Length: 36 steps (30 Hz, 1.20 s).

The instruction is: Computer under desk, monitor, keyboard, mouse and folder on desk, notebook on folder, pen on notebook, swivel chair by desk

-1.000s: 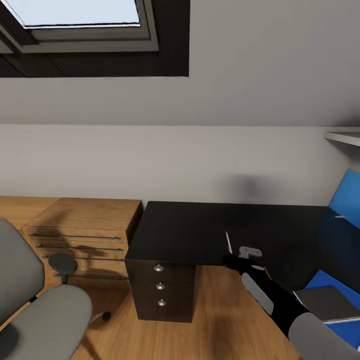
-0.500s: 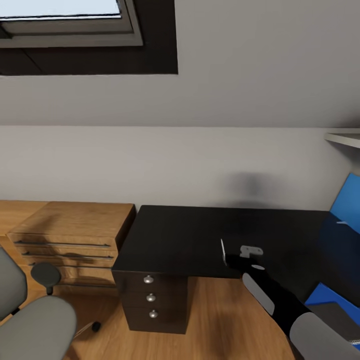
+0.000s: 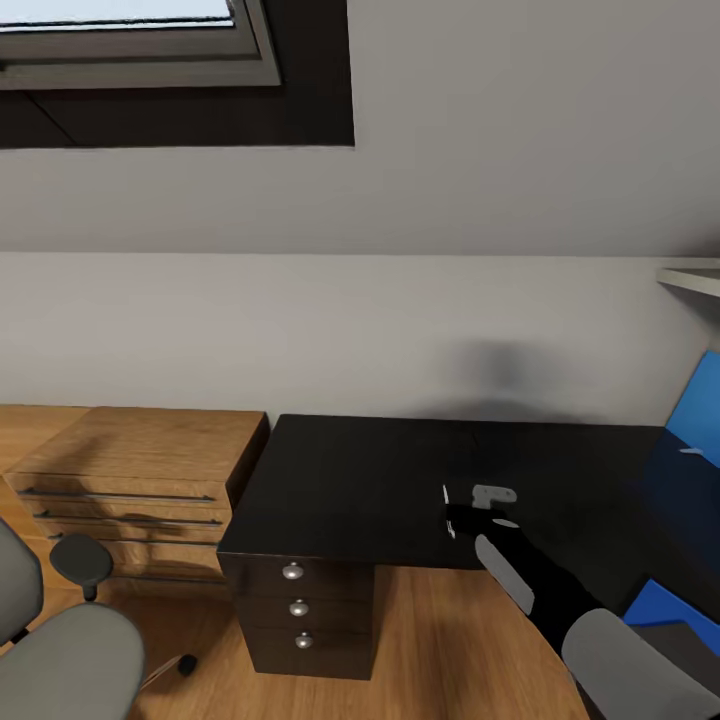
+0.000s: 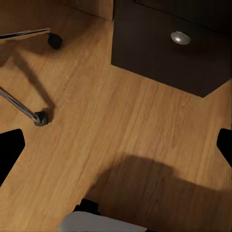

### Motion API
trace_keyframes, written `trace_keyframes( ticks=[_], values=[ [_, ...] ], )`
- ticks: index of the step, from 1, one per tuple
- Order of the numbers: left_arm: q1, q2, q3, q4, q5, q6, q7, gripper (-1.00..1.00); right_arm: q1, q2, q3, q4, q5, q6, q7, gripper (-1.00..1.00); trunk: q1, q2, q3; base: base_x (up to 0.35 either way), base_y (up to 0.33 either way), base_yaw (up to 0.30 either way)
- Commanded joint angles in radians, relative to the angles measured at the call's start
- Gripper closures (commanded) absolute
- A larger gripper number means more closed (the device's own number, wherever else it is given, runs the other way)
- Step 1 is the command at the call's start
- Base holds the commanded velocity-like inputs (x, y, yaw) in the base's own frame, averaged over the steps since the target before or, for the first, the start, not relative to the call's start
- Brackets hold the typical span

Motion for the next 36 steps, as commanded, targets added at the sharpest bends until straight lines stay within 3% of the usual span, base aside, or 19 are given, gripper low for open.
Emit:
trace_keyframes(
  ticks=[1,5,18,36],
  values=[
    [0.000,-0.005,-0.005,0.004,0.001,-0.002,0.009,-1.00,0.005,0.004,0.012,0.004,-0.006,-0.003,-0.010,-1.00,0.000,-0.001,-0.001,0.000,0.000,0.000],
    [0.001,-0.003,-0.006,0.025,0.000,-0.002,0.007,-1.00,0.028,0.011,0.032,-0.008,-0.004,-0.026,-0.010,-1.00,0.000,-0.001,-0.001,0.000,0.000,0.000],
    [0.000,0.007,-0.007,0.034,-0.001,-0.003,0.006,-1.00,0.063,0.008,0.040,-0.051,-0.004,-0.089,-0.008,-1.00,0.000,-0.001,-0.001,0.000,0.000,0.000],
    [0.000,0.008,-0.007,0.034,-0.001,-0.002,0.006,-1.00,0.065,0.007,0.039,-0.053,-0.005,-0.089,-0.008,-1.00,-0.069,0.125,0.055,0.000,0.000,0.000]
  ],
)
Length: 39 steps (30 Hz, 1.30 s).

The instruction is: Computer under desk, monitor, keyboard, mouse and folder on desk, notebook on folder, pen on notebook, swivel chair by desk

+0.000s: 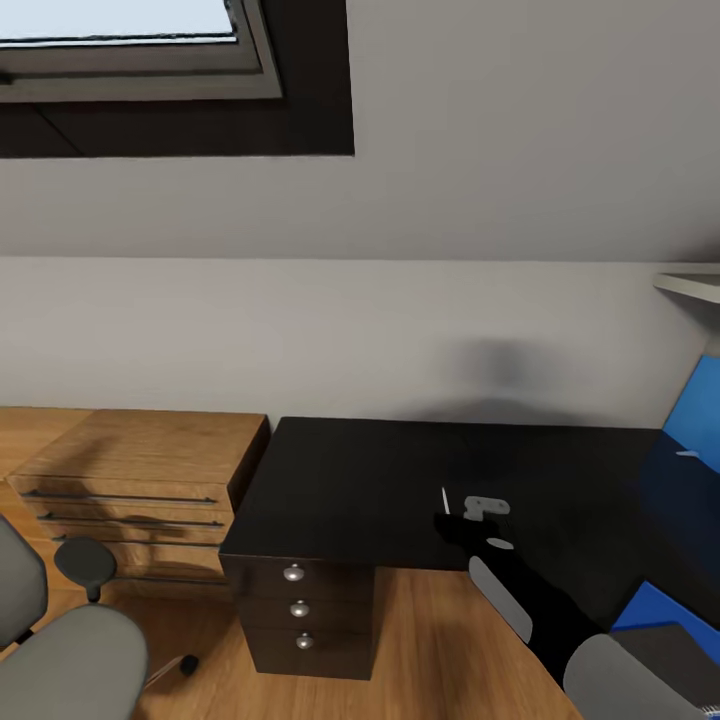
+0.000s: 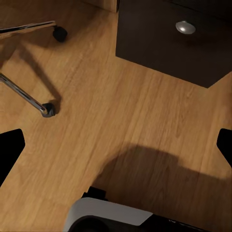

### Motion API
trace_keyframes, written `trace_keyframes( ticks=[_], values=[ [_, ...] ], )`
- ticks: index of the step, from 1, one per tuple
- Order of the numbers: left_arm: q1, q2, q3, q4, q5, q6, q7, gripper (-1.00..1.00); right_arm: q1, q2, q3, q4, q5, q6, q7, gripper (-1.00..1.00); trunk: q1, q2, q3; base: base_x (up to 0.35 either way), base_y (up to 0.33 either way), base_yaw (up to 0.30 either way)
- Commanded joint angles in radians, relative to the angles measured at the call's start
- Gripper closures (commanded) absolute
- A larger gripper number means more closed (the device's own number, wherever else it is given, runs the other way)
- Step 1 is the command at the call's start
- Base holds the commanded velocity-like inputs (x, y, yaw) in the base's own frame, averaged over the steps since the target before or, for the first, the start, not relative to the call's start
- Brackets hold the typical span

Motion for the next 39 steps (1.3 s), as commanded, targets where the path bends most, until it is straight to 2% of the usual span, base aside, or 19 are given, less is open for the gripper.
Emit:
trace_keyframes(
  ticks=[1,11,27,39],
  values=[
    [0.000,0.001,-0.006,-0.002,0.002,-0.002,0.009,-1.00,-0.001,-0.001,0.005,-0.002,-0.006,0.004,-0.009,-1.00,-0.004,0.006,0.002,0.000,0.000,0.000],
    [0.000,0.001,-0.006,-0.002,0.002,-0.002,0.009,-1.00,-0.001,-0.001,0.006,-0.002,-0.006,0.010,-0.010,-1.00,-0.042,0.076,0.033,0.000,0.000,0.000],
    [0.000,0.001,-0.009,-0.002,0.001,-0.002,0.004,-1.00,-0.001,0.002,0.001,0.002,-0.005,0.066,-0.012,-1.00,-0.042,0.076,0.033,0.000,0.000,0.000],
    [0.000,0.001,-0.008,-0.002,0.000,-0.003,0.005,-1.00,-0.002,0.006,0.003,0.039,-0.005,0.076,-0.014,-1.00,-0.042,0.076,0.033,0.028,0.000,0.000]
  ],
)
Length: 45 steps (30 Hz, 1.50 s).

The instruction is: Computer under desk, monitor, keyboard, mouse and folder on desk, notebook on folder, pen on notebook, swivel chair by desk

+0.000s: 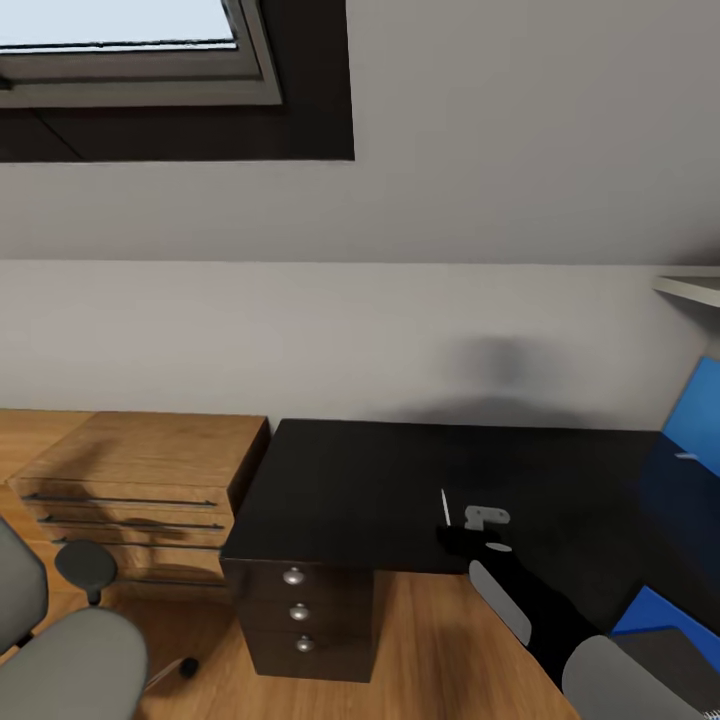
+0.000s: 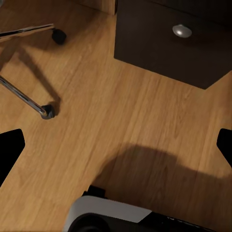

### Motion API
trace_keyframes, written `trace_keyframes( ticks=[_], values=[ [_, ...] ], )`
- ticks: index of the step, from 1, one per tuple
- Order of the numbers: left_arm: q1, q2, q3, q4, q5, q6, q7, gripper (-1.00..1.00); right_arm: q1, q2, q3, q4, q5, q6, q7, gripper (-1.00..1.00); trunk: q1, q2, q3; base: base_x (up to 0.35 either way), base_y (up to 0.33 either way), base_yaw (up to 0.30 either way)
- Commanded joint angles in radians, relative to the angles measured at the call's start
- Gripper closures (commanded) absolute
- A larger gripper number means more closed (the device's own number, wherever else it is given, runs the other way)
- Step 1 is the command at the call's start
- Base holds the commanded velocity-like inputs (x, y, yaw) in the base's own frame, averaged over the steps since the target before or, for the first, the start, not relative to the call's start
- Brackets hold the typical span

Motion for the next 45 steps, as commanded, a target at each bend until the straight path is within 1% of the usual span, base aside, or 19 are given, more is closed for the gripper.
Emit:
trace_keyframes(
  ticks=[1,15,27,30,33,34,38,42,45],
  values=[
    [0.000,0.001,-0.006,-0.002,0.003,-0.002,0.009,-1.00,-0.001,-0.001,0.006,-0.001,-0.007,0.003,-0.009,-1.00,0.001,-0.001,-0.002,0.153,0.000,0.000],
    [0.000,0.002,-0.006,-0.002,0.003,-0.002,0.009,-1.00,-0.001,0.000,0.006,0.003,-0.007,0.006,-0.009,-1.00,0.001,-0.001,-0.002,0.262,0.000,0.000],
    [0.000,0.002,-0.005,-0.002,0.003,-0.001,0.009,-1.00,-0.002,0.001,0.007,0.011,-0.007,0.014,-0.009,-1.00,0.001,-0.001,-0.002,0.061,0.000,0.000],
    [0.000,0.002,-0.005,-0.002,0.003,-0.001,0.009,-1.00,-0.002,0.001,0.006,0.012,-0.007,0.035,-0.009,-1.00,0.001,-0.001,-0.002,0.008,0.000,0.000],
    [0.000,0.001,-0.005,-0.002,0.003,0.000,0.010,-1.00,-0.002,0.003,0.005,0.013,-0.008,0.081,-0.009,-1.00,0.001,-0.001,-0.002,0.004,0.000,0.000],
    [0.000,0.001,-0.005,-0.002,0.003,0.000,0.010,-1.00,-0.002,0.003,0.005,0.013,-0.008,0.081,-0.009,-1.00,0.001,-0.001,-0.002,0.003,0.000,0.000],
    [0.000,0.001,-0.005,-0.002,0.003,0.000,0.011,-1.00,-0.004,0.007,-0.002,0.014,-0.008,0.124,-0.010,-1.00,0.001,-0.001,-0.002,0.002,0.000,0.000],
    [0.000,0.001,-0.005,-0.002,0.003,0.000,0.013,-1.00,-0.015,0.010,-0.017,0.015,-0.008,0.169,-0.011,-1.00,0.001,-0.001,-0.002,0.000,0.000,0.000],
    [0.000,0.002,-0.004,-0.002,0.004,0.000,0.013,-1.00,-0.032,0.011,-0.037,0.027,-0.008,0.199,-0.011,-1.00,0.001,-0.001,-0.002,0.000,0.000,0.000]
  ],
)
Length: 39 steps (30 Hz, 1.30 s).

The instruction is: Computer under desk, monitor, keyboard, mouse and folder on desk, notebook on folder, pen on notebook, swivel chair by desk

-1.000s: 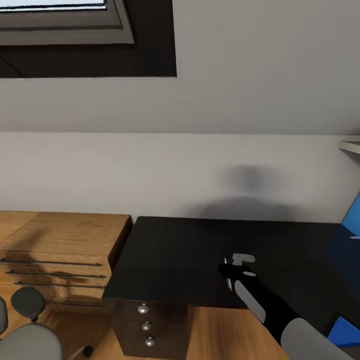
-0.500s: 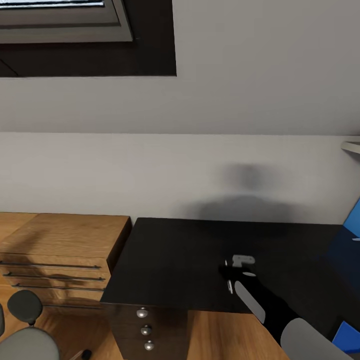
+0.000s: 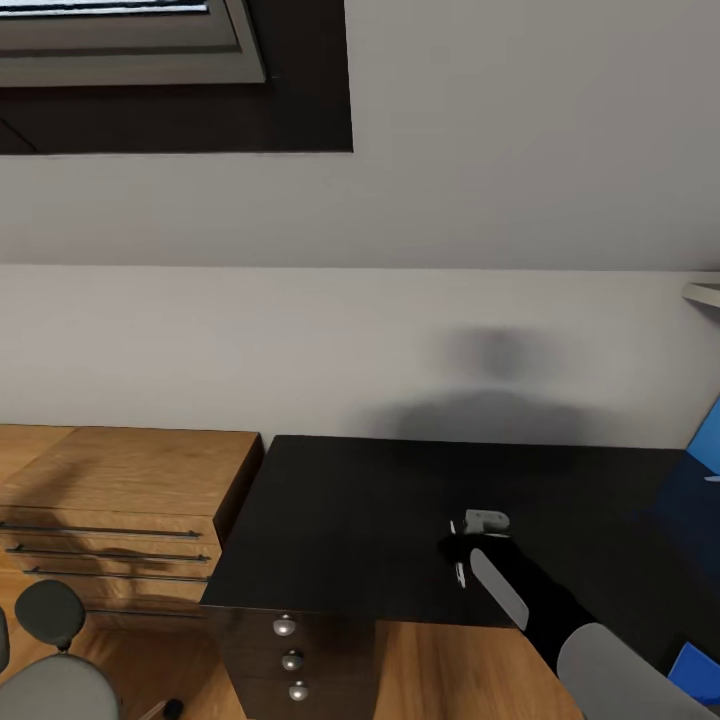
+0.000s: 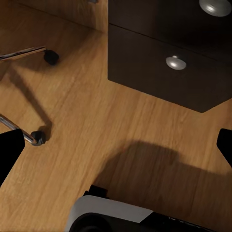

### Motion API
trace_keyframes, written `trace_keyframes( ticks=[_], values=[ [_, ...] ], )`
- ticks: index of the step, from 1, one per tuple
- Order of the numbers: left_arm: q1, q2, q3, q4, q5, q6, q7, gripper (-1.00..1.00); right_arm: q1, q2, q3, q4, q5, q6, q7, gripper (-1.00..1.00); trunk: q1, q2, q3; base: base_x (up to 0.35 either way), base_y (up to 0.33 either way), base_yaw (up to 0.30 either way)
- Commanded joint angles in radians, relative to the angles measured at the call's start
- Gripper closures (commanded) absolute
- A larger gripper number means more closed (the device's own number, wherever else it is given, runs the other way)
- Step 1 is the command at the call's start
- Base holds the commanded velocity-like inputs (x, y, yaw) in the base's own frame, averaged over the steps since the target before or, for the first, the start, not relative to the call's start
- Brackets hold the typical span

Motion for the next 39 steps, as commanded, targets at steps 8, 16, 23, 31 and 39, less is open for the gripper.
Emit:
trace_keyframes(
  ticks=[8,16,23,31,39],
  values=[
    [0.000,0.000,-0.005,-0.002,0.002,-0.002,0.009,-1.00,-0.068,0.013,-0.050,0.111,-0.010,0.056,-0.008,-1.00,0.000,-0.002,-0.002,0.000,0.000,0.000],
    [0.000,0.000,-0.005,-0.002,0.002,-0.002,0.010,-1.00,-0.131,0.042,-0.063,0.229,-0.009,0.066,-0.006,-1.00,0.012,-0.023,-0.011,0.000,0.000,0.000],
    [0.000,0.000,-0.005,-0.002,0.003,-0.002,0.011,-1.00,-0.156,0.051,-0.066,0.278,-0.008,0.069,-0.003,-1.00,0.039,-0.072,-0.033,0.000,0.000,0.000],
    [0.000,0.000,-0.005,-0.002,0.004,-0.002,0.011,-1.00,-0.162,0.061,-0.065,0.295,-0.006,0.109,-0.001,-1.00,0.069,-0.128,-0.058,0.000,0.000,0.000],
    [0.000,0.000,-0.005,-0.002,0.004,-0.002,0.010,-1.00,-0.168,0.067,-0.065,0.298,-0.006,0.158,0.000,-1.00,0.085,-0.156,-0.071,0.000,0.000,0.000]
  ],
)
